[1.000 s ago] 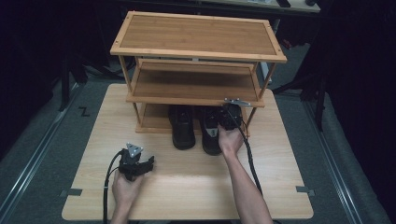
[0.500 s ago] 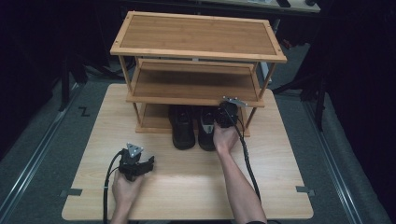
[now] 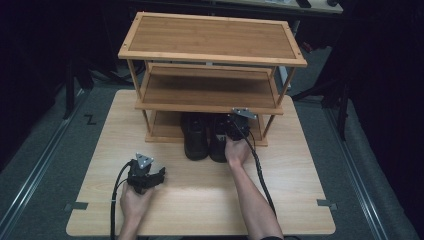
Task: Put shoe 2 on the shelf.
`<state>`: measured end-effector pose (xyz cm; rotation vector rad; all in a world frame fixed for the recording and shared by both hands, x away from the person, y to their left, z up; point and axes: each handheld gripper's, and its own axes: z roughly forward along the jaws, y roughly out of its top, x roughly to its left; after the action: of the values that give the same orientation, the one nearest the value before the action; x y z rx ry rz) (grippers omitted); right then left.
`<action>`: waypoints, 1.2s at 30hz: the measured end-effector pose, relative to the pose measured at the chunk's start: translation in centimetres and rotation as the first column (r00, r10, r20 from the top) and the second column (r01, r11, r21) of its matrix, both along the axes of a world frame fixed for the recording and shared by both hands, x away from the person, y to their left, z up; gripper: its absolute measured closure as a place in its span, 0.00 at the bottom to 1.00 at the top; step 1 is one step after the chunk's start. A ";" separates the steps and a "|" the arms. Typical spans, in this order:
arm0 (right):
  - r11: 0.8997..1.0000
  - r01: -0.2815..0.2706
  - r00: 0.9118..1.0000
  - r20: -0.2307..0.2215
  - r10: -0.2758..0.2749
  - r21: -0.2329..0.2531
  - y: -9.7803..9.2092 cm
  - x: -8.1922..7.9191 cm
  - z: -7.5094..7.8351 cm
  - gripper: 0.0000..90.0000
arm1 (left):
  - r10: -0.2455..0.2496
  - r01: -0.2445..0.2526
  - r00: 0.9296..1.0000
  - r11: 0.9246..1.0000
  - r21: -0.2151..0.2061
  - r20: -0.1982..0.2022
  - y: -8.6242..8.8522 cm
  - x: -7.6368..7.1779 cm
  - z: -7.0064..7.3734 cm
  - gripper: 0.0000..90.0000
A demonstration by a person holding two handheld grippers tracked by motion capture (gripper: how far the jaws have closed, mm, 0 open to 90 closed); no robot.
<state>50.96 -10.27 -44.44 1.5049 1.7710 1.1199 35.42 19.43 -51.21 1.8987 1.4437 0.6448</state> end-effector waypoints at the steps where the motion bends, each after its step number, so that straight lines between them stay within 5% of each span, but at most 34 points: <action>1: 1.000 -0.004 1.000 0.004 0.004 -0.012 -0.1 0.0 -0.1 0.87 | 0.000 0.000 1.000 1.000 0.000 0.000 0.0 0.0 0.0 0.35; 12: 0.998 -0.061 0.998 0.017 0.061 0.027 -1.7 -0.3 0.7 0.61 | -0.022 0.022 1.000 1.000 -0.010 0.000 -0.7 0.4 0.5 0.39; 16: 0.994 -0.104 0.993 0.057 0.102 0.032 -2.6 -1.4 2.2 0.57 | -0.077 0.079 0.996 0.996 -0.040 0.055 -2.4 0.8 2.7 0.37; 21: 0.990 -0.135 0.988 0.082 0.133 0.027 -3.5 -2.6 3.3 0.56 | -0.111 0.116 0.991 0.991 -0.068 0.079 -3.6 1.4 4.3 0.33; 28: 0.978 -0.210 0.974 0.095 0.208 0.016 -5.7 -6.8 3.8 0.55 | -0.182 0.189 0.980 0.979 -0.080 0.084 -6.8 2.4 6.5 0.28; 36: 0.958 -0.287 0.956 0.061 0.285 0.014 -5.5 -10.0 2.1 0.54 | -0.152 0.158 0.985 0.984 -0.080 0.077 -9.3 3.7 7.0 0.36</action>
<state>40.93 -15.78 -42.32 1.2400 1.9862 1.3128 39.11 10.11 -44.25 1.8799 1.2453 0.5613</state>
